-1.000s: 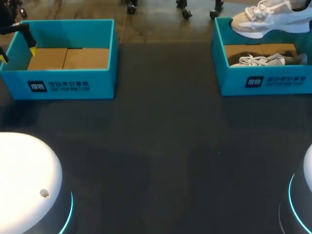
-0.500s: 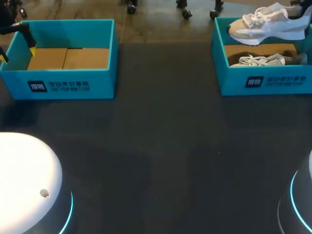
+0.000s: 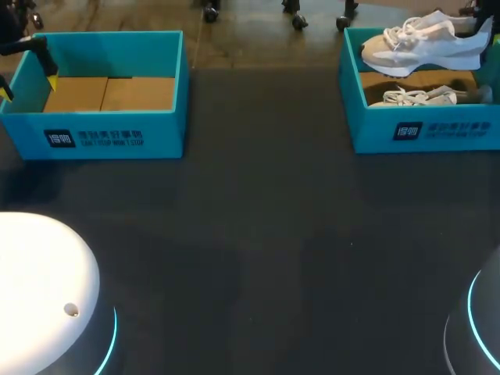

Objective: Take the shoe out of the shoebox, open the shoe tongue, remove and reinsert the insole, then place the shoe into the shoebox

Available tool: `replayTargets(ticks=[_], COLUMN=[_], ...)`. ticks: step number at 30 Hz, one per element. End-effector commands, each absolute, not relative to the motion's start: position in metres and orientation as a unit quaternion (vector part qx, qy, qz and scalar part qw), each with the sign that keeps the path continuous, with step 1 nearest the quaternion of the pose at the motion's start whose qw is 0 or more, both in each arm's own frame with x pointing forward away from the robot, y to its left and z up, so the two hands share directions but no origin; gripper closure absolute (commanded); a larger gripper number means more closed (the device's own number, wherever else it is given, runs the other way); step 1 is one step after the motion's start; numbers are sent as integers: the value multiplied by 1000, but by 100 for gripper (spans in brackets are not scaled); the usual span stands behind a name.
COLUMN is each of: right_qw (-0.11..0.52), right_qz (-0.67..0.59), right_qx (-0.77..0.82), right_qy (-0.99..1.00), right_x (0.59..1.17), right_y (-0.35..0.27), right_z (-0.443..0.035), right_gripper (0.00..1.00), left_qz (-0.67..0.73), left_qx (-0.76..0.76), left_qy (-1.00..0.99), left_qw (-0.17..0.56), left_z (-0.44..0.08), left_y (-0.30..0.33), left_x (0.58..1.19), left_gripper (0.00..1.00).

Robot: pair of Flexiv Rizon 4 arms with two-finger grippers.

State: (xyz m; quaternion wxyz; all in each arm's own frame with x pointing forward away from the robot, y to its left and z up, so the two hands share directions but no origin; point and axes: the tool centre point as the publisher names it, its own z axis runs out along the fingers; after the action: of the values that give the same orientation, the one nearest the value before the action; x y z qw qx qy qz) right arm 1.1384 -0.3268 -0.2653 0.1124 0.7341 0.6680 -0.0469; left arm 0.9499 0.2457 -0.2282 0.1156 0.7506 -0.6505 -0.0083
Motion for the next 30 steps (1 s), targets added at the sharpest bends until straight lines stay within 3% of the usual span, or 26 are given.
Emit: replayTargets(ticks=[1,30], right_qw=[107,98], right_qz=[-56,-69], right_qx=[734,750], right_qy=[669,651], right_x=[1154,1164], right_y=[-329,-352], right_z=[-273,-302], right_gripper=[100,100], left_qz=[-7,-7], left_qx=[751,751], left_qy=[-650,-650], left_qw=[115,115], left_z=[-228,-228], left_y=[245,245], left_x=[949,949], left_gripper=[0,0])
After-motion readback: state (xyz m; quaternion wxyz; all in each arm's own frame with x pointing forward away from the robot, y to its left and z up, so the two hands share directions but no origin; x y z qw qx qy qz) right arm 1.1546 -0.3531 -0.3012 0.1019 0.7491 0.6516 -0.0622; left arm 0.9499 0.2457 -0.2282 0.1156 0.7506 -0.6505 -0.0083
